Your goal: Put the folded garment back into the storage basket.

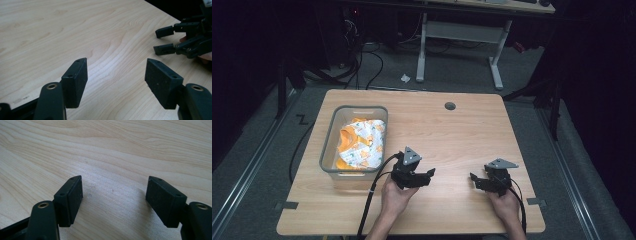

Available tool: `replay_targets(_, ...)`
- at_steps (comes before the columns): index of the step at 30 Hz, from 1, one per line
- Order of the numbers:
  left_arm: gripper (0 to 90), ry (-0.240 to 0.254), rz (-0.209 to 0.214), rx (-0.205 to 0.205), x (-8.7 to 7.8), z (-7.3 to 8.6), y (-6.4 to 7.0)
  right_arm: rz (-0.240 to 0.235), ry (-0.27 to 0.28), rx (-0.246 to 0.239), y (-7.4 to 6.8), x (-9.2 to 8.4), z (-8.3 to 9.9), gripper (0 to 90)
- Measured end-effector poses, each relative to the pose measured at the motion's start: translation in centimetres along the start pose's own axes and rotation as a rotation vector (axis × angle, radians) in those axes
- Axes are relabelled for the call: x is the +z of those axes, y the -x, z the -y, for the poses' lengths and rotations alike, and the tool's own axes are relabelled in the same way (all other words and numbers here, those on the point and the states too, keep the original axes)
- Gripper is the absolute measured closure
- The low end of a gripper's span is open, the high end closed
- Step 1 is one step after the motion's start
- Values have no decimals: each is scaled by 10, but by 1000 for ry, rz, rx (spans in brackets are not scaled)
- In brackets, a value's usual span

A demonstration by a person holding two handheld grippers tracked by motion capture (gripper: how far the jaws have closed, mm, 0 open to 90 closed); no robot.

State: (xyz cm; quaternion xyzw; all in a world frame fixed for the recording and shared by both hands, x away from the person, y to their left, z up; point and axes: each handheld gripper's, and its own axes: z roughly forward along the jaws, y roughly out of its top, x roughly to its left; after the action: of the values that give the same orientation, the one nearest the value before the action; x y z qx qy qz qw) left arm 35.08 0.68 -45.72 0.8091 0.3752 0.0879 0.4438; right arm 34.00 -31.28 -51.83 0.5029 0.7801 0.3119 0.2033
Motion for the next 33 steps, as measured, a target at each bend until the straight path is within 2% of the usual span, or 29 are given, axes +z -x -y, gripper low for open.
replay_targets(6,352,-11,4,-16,8,7,-1,0,0,0,0,0,0,301)
replay_targets(13,352,-37,-24,11,18,10,-2,0,0,0,0,0,0,301)
replay_targets(21,353,-47,-22,-19,26,18,-5,0,0,0,0,0,0,301)
replay_targets(33,353,-65,-68,-17,34,25,-11,0,-1,0,0,0,0,301)
